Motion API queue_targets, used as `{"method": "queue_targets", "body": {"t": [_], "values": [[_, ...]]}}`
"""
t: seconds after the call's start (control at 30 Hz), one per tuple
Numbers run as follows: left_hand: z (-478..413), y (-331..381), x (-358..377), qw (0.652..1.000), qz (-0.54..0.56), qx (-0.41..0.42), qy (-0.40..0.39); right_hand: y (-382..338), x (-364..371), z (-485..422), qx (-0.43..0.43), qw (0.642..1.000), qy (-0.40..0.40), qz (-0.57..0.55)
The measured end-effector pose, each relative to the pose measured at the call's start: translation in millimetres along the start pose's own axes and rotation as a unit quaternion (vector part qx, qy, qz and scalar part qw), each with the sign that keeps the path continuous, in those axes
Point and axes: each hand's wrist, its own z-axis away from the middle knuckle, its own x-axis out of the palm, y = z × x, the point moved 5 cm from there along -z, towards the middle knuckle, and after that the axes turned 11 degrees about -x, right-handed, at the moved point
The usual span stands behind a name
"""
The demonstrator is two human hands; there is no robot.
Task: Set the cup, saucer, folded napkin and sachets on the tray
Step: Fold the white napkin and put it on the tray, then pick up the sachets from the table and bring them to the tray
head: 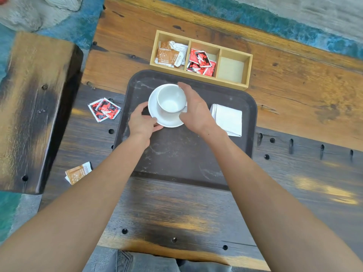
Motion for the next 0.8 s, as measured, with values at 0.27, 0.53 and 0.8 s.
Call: {"method": "queue_targets", "body": {"t": [0.27, 0.53, 0.8], "values": [[2.6, -14.7, -0.3, 1.0, 0.009, -0.014, -0.003, 84.7, -46.3, 44.5, 0.107, 0.983, 0.138, 0.061], [12.8, -30.9, 1.3, 1.0, 0.014, -0.011, 0.014, 142.7, -27.3, 68.0, 0.111, 0.974, -0.011, 0.199], [15.9, -30.7, -2.4, 1.0, -0.012, -0.015, 0.013, 140.5, -26.4, 67.2, 0.13, 0.96, -0.016, 0.246]]}}
